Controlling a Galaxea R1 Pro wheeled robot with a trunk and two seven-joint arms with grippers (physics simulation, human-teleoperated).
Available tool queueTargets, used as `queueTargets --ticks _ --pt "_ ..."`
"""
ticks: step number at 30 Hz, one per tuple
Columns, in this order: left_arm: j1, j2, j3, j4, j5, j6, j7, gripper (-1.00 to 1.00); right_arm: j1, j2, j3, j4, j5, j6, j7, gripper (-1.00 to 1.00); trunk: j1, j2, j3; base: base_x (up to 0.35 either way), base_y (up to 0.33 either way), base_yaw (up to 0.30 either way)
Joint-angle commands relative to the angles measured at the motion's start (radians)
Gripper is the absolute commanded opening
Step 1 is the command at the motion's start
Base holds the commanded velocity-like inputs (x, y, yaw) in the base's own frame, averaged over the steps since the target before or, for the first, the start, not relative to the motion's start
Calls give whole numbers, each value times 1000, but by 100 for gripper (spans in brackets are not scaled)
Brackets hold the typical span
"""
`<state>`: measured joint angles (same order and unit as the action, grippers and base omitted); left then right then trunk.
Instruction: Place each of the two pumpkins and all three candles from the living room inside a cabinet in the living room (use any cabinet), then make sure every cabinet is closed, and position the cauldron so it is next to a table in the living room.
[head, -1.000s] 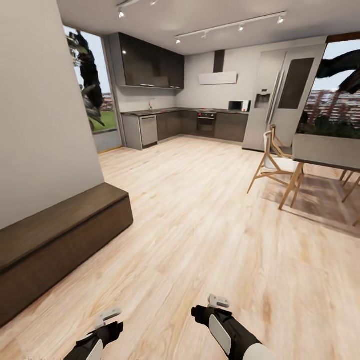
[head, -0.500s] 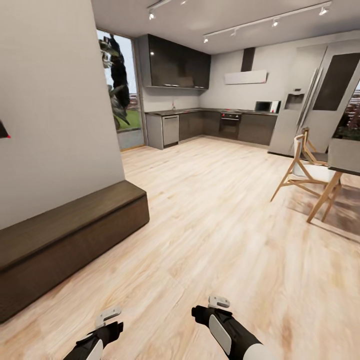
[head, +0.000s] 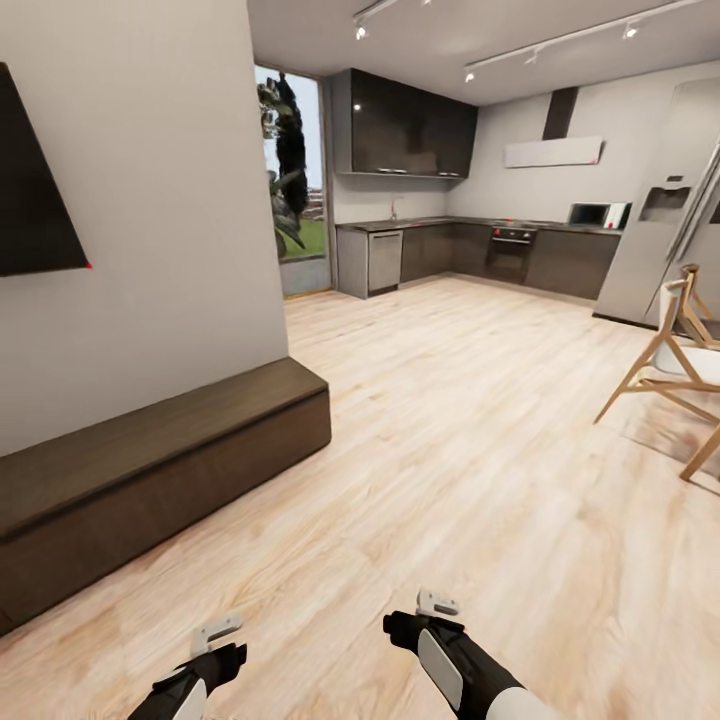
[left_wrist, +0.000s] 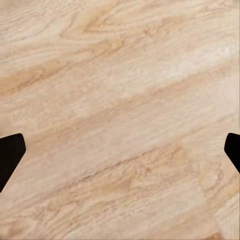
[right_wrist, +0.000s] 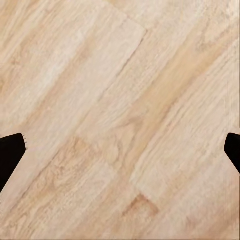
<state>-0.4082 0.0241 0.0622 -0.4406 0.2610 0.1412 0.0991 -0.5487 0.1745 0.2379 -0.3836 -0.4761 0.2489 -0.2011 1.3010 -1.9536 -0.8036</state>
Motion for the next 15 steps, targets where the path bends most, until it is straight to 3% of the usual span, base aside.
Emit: queueTargets --ticks 1,15 --pt "0 0 0 -3 10 6 4 100 0 0 5 -2 -4 4 -8 100 0 0 -1 78 -81 281" --pt "0 -1 -1 -3 10 6 4 100 0 0 5 -2 -4 4 -8 100 0 0 -1 38 -74 281"
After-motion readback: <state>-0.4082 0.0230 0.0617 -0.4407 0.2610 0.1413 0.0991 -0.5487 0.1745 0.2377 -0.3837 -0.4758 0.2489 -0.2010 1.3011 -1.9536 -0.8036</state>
